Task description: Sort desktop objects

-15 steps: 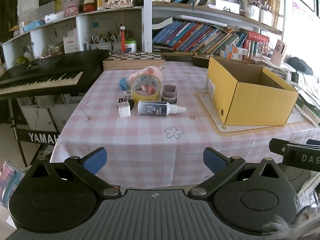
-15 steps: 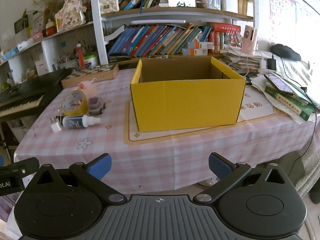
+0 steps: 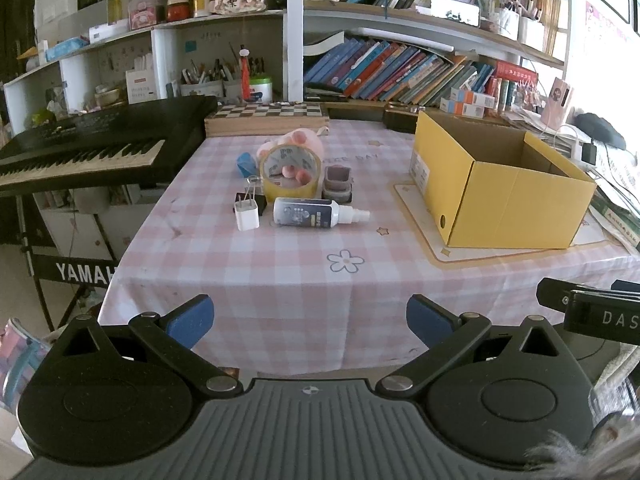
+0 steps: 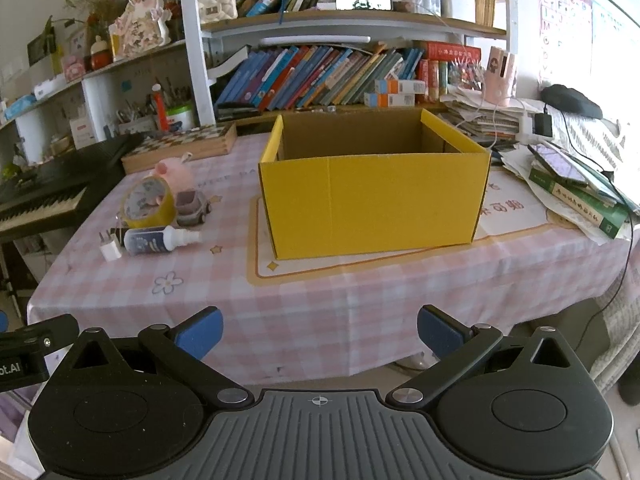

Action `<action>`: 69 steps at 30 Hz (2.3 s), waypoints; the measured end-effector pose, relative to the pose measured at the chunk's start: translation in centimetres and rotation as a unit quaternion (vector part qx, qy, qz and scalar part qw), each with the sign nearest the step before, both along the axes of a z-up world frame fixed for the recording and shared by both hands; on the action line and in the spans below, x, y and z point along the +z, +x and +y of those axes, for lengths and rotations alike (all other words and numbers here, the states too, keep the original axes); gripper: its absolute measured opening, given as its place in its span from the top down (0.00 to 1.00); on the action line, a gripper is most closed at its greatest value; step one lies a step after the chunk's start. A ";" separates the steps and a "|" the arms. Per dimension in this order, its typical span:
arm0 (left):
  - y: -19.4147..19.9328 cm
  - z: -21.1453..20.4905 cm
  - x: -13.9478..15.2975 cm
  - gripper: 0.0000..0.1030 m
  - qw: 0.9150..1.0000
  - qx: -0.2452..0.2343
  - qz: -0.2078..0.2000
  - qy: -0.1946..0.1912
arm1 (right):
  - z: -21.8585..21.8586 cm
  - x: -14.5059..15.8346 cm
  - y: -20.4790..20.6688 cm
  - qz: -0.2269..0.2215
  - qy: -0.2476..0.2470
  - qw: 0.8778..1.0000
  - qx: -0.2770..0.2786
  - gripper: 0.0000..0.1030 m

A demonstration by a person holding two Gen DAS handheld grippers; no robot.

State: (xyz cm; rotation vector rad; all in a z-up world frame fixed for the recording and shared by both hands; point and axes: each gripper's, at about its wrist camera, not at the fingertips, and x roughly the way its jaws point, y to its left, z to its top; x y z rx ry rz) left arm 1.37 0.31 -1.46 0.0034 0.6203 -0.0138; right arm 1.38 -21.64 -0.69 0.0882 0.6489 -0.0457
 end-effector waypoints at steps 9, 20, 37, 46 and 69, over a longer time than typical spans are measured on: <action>-0.1 -0.2 -0.4 0.00 1.000 0.001 0.002 0.002 | 0.0 -0.1 -0.1 0.003 0.001 1.000 0.001 0.00; -0.6 -0.1 -0.3 0.00 1.000 0.002 0.006 0.002 | 0.1 -0.1 -0.4 0.005 0.002 1.000 0.003 0.00; -0.6 -0.2 -0.3 0.00 1.000 0.003 0.007 0.002 | 0.5 0.2 -0.5 0.005 0.001 1.000 0.005 0.00; -0.9 0.1 0.1 0.00 1.000 0.008 0.009 0.004 | 0.8 0.5 -0.5 0.005 0.001 1.000 0.010 0.00; -0.9 1.0 0.5 0.00 1.000 0.010 0.012 0.005 | 1.8 0.6 -0.3 0.000 0.000 1.000 0.024 0.00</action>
